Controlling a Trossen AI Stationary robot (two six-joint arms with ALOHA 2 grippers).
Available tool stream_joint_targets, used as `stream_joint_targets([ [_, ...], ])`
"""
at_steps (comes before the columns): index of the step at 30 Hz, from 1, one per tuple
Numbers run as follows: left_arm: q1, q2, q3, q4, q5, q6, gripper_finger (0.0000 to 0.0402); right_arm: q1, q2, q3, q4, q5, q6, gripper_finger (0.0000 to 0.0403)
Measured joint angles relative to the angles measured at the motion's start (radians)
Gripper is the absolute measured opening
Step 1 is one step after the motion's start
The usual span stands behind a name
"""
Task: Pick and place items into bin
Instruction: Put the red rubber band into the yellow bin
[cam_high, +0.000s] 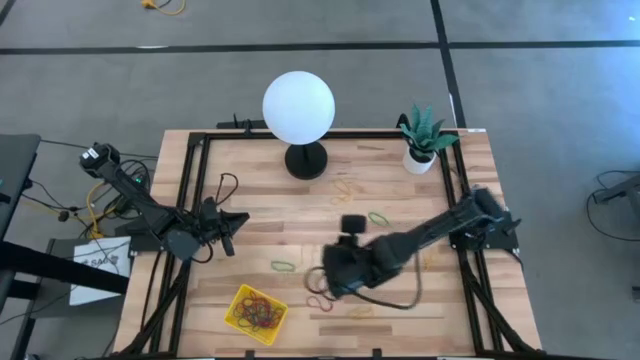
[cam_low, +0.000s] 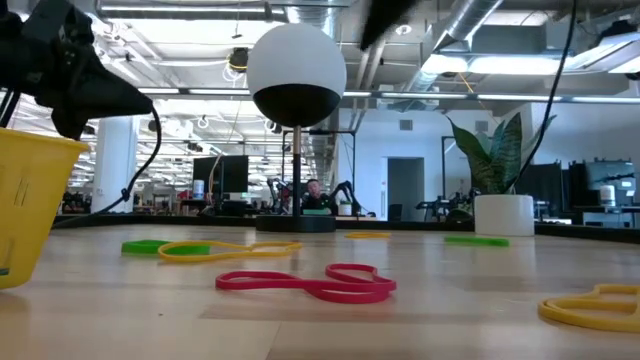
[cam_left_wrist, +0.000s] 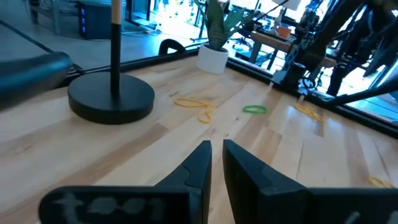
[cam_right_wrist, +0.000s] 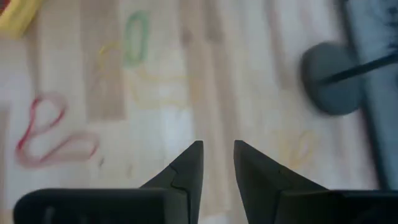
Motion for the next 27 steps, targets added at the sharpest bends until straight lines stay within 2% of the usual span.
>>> stream_joint_targets([
  [2, 0.004, 0.001, 0.011, 0.0, 0.005, 0.0, 0.0028, 0.041, -0.075, -0.185, 0.118, -0.018, 0.027, 0.0076],
  [6, 0.022, 0.0, 0.018, 0.003, 0.008, 0.022, 0.0028, 0.115, -0.188, -0.526, 0.559, -0.027, 0.018, 0.0066],
  [8, 0.034, 0.0, 0.018, 0.003, 0.01, 0.03, 0.0028, 0.135, -0.215, -0.649, 0.843, -0.027, -0.03, 0.0064],
  [11, 0.054, 0.0, 0.019, -0.002, 0.039, 0.026, 0.0028, 0.14, -0.214, -0.767, 1.137, -0.032, -0.08, 0.0064],
  [14, 0.073, 0.0, 0.019, -0.009, 0.076, 0.027, 0.0028, 0.134, -0.182, -0.803, 1.286, -0.032, -0.083, 0.0064],
  [17, 0.089, 0.0, 0.019, -0.012, 0.09, 0.027, 0.0028, 0.117, -0.132, -0.802, 1.313, -0.06, -0.085, 0.0064],
  [22, 0.111, 0.0, 0.019, -0.015, 0.111, 0.027, 0.0028, 0.067, -0.027, -0.79, 1.347, -0.292, -0.1, 0.0064],
  [27, 0.13, 0.001, 0.019, -0.022, 0.142, 0.027, 0.0028, 0.049, 0.028, -0.735, 1.372, -0.438, -0.141, 0.0064],
])
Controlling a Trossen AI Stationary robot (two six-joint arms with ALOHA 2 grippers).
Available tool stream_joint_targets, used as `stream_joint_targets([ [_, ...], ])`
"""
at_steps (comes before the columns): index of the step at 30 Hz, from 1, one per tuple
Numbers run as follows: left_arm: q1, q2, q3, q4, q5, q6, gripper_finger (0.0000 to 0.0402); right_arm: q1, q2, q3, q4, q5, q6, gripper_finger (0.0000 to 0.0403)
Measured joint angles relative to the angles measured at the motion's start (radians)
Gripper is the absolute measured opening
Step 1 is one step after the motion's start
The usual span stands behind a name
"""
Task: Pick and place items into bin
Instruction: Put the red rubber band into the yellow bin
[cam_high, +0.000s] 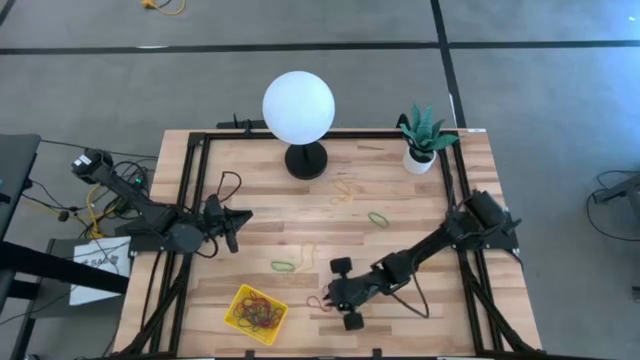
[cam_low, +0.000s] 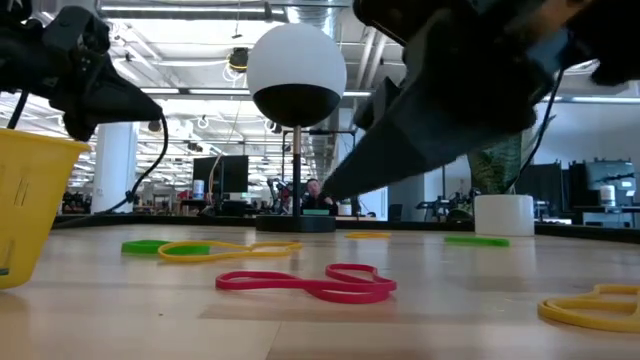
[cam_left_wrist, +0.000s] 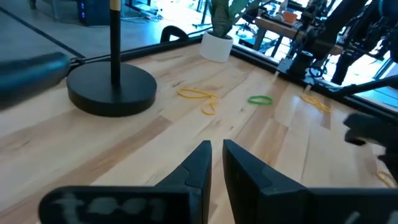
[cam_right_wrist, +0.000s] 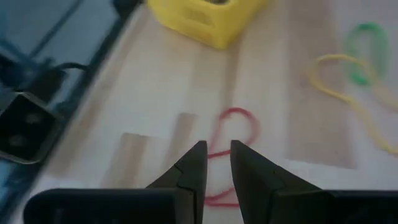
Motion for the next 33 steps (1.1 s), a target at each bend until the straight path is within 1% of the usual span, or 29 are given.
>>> stream_joint_targets([
  [2, 0.007, 0.0, 0.0, 0.0, 0.001, 0.0, 0.0028, 0.0, 0.011, 0.014, -0.008, -0.05, 0.002, 0.0067],
  [4, 0.012, 0.0, 0.0, -0.009, 0.002, -0.001, 0.0028, 0.001, 0.012, 0.022, -0.008, -0.067, -0.002, 0.0072],
  [8, 0.017, 0.0, 0.0, -0.014, 0.013, -0.005, 0.0028, 0.003, 0.01, 0.025, -0.012, -0.067, -0.005, 0.0085],
  [13, 0.017, 0.0, 0.0, -0.014, 0.073, -0.034, 0.0028, 0.0, 0.012, 0.024, -0.029, -0.065, -0.006, 0.0106],
  [15, 0.017, 0.0, 0.0, -0.015, 0.089, -0.042, 0.0028, -0.003, 0.04, 0.028, -0.009, -0.063, -0.007, 0.0116],
  [19, 0.017, 0.0, 0.0, -0.015, 0.102, -0.044, 0.0028, 0.002, 0.057, 0.03, 0.006, -0.062, -0.024, 0.0134],
  [22, 0.017, 0.0, 0.0, -0.016, 0.102, -0.044, 0.0028, 0.003, 0.057, 0.024, -0.021, -0.021, -0.039, 0.0144],
  [26, 0.017, 0.0, 0.0, -0.017, 0.113, -0.045, 0.0028, 0.0, 0.06, 0.042, 0.001, -0.016, -0.049, 0.0149],
  [29, 0.017, 0.0, 0.0, -0.021, 0.132, -0.045, 0.0028, 0.001, 0.095, 0.04, -0.009, -0.017, -0.046, 0.0148],
  [33, 0.017, 0.0, 0.0, -0.029, 0.139, -0.047, 0.0028, 0.014, 0.107, 0.043, 0.005, -0.024, -0.024, 0.0145],
])
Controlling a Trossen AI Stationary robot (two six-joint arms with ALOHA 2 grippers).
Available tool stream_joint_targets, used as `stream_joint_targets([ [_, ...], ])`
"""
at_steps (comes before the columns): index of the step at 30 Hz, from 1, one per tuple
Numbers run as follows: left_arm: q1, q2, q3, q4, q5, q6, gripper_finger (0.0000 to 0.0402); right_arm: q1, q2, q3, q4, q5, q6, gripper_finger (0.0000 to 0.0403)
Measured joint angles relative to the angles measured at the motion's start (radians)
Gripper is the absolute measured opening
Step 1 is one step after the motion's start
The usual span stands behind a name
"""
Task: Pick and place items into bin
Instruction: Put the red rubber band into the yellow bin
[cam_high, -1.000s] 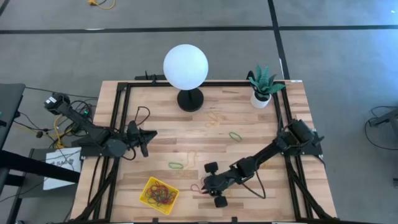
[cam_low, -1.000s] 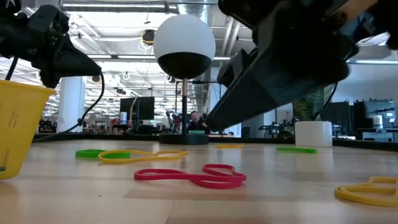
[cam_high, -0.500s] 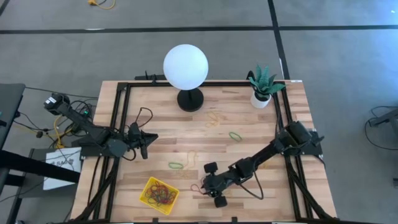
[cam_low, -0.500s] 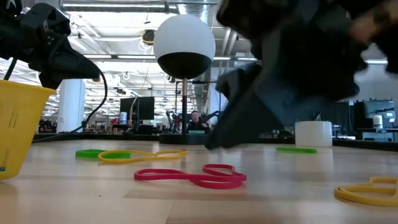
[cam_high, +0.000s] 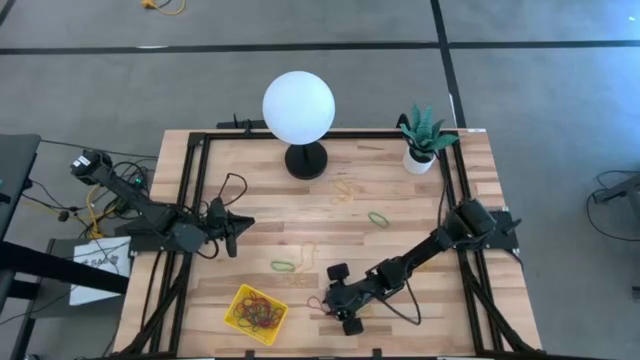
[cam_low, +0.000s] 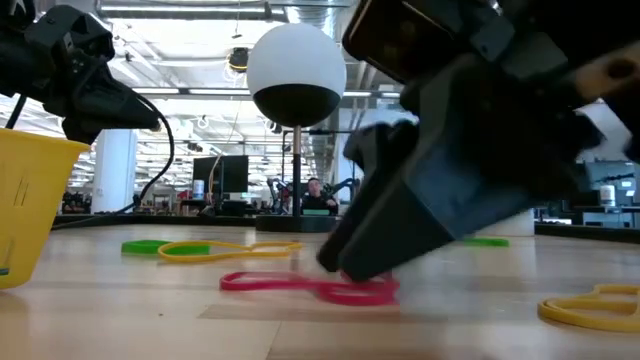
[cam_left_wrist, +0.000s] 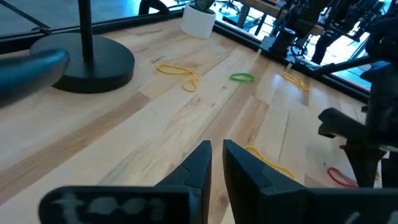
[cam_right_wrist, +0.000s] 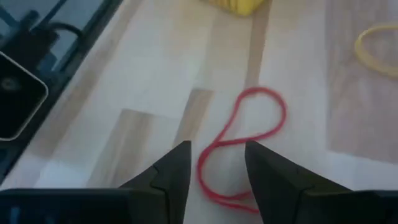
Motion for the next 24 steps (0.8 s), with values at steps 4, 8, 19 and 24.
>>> stream_joint_targets([
  [4, 0.0, 0.0, 0.0, -0.009, 0.0, -0.002, 0.0028, 0.01, 0.011, 0.0, 0.0, 0.016, 0.001, 0.0144],
  [8, 0.0, 0.0, 0.0, -0.009, 0.0, -0.002, 0.0028, 0.013, 0.011, 0.0, 0.001, 0.014, 0.026, 0.0144],
  [19, 0.0, 0.0, 0.0, -0.01, 0.0, -0.002, 0.0028, 0.011, 0.03, 0.001, 0.011, 0.018, 0.028, 0.0077],
  [24, 0.0, 0.0, 0.0, -0.01, 0.0, -0.002, 0.0028, 0.012, 0.018, -0.007, 0.085, 0.023, -0.039, 0.0008],
])
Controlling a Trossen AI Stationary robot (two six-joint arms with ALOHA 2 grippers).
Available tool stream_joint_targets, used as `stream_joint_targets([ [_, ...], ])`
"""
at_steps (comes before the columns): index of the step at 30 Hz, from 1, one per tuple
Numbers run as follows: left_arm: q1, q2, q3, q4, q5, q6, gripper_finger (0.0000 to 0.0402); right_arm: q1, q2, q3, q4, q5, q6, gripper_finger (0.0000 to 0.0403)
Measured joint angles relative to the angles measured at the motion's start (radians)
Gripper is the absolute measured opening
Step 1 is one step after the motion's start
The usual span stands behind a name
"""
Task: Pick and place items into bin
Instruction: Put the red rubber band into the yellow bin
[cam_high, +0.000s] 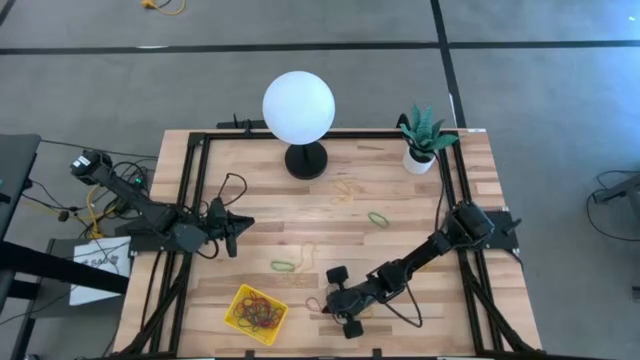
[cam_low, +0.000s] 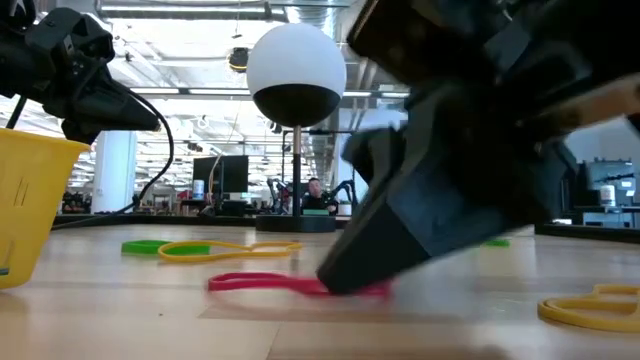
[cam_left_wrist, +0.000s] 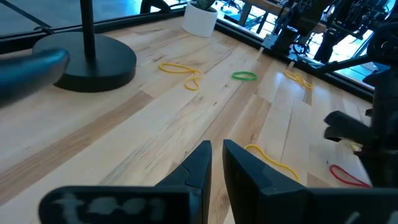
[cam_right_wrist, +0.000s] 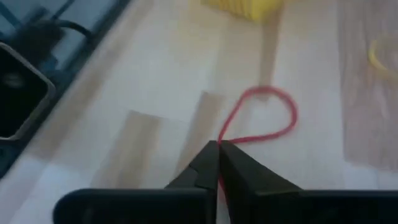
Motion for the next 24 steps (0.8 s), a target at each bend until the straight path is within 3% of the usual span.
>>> stream_joint_targets([
  [9, 0.0, 0.0, 0.0, -0.006, -0.001, 0.0, 0.0028, -0.034, -0.116, 0.002, 0.361, 0.13, -0.356, 0.0005],
  [13, 0.0, 0.0, 0.0, -0.006, -0.001, 0.001, 0.0028, -0.084, -0.145, 0.015, 0.578, 0.143, -0.384, 0.0002],
  [18, 0.0, 0.0, 0.0, -0.006, -0.004, 0.001, 0.0028, -0.148, -0.074, 0.107, 0.559, -0.008, -0.281, 0.0001],
  [24, 0.0, 0.0, 0.0, -0.022, -0.021, 0.001, 0.0028, -0.153, 0.118, 0.312, 0.545, -0.137, -0.257, 0.0001],
])
